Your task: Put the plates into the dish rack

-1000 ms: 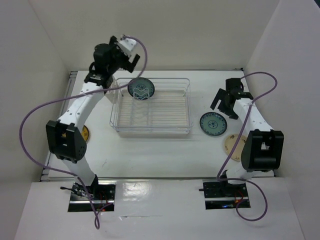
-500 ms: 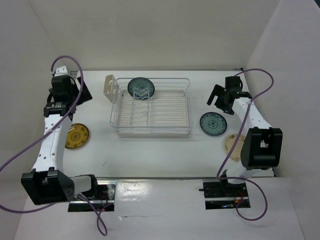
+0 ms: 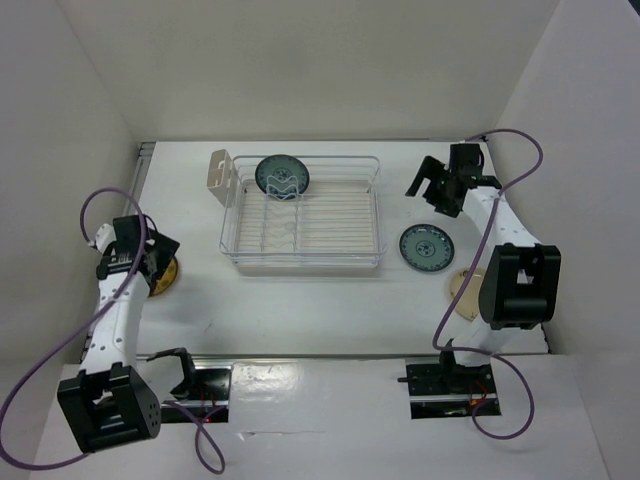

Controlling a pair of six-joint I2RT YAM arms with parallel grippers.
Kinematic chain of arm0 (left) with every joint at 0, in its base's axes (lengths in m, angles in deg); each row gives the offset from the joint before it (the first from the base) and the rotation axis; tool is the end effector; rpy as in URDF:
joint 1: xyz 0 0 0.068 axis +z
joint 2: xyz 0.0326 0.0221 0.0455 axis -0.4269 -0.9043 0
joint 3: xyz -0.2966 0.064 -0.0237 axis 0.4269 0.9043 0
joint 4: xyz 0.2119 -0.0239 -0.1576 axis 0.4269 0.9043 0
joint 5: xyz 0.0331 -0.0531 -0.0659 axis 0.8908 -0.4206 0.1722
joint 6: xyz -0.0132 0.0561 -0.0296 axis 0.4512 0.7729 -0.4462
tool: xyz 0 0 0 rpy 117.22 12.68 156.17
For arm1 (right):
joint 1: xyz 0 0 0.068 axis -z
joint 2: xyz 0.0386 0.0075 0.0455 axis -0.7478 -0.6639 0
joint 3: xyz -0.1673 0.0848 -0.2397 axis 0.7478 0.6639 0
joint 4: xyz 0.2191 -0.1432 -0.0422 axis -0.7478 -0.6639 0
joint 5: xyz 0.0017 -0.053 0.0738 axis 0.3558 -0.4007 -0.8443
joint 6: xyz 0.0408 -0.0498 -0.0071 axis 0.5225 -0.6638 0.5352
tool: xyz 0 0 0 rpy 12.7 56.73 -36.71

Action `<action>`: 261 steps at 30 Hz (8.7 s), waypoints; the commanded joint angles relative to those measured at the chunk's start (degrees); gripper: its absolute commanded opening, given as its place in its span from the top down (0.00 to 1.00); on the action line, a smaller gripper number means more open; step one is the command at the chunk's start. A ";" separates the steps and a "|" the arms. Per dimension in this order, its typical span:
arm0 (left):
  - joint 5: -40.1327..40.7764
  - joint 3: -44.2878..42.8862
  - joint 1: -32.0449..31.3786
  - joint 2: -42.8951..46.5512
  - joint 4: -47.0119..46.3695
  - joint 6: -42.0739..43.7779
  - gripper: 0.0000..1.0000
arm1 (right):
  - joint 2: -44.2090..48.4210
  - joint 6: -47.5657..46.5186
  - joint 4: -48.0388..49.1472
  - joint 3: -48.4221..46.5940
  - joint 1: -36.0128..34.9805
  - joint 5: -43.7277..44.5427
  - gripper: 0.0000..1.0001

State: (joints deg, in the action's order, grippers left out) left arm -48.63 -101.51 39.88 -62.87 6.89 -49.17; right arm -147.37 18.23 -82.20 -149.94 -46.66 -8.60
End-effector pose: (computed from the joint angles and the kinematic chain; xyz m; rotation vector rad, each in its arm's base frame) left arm 0.1923 0.0632 0.2768 -1.4054 1.9203 -0.0071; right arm 0.3763 -0.0065 0.2874 0.5038 2.3588 0.3057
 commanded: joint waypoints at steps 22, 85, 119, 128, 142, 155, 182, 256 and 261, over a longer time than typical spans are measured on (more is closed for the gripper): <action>4.45 30.34 4.99 13.53 -20.49 -34.28 0.24 | -1.23 1.92 0.31 -0.07 1.87 -4.19 0.00; -52.49 -48.31 -7.04 -21.08 -8.98 81.87 1.00 | 1.31 0.87 -0.12 -3.76 1.87 -4.11 0.00; -29.47 -53.14 -29.82 -43.50 -19.35 106.68 1.00 | 5.36 2.45 -3.91 1.87 1.87 0.99 0.00; -31.14 -49.72 -29.82 -44.11 -19.97 106.14 1.00 | 5.36 2.45 -3.91 1.87 1.87 1.52 0.00; -29.47 -42.07 -32.80 -45.69 -23.75 104.74 0.90 | -1.39 -2.03 -9.78 -5.41 3.18 4.77 0.00; -12.06 -44.09 -37.90 -40.60 -29.21 83.24 0.00 | -8.70 1.39 -18.68 -14.38 3.18 0.04 0.04; -31.23 -31.97 -30.26 -25.39 -29.11 40.93 0.00 | -29.35 6.40 -31.24 -27.05 -1.38 3.27 0.40; -5.65 -28.35 -60.14 -44.46 -82.73 57.37 0.45 | 12.30 43.67 -6.20 -21.43 -19.23 5.14 1.00; -5.65 -28.35 -60.14 -44.46 -82.73 57.98 0.87 | 12.13 45.08 -7.68 -23.27 -19.23 1.35 1.00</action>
State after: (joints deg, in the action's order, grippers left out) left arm -53.31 -127.91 -20.07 -107.28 -71.59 7.71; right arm -137.84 61.35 -91.23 -170.34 -65.33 -3.38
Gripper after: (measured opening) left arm 0.181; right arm 0.054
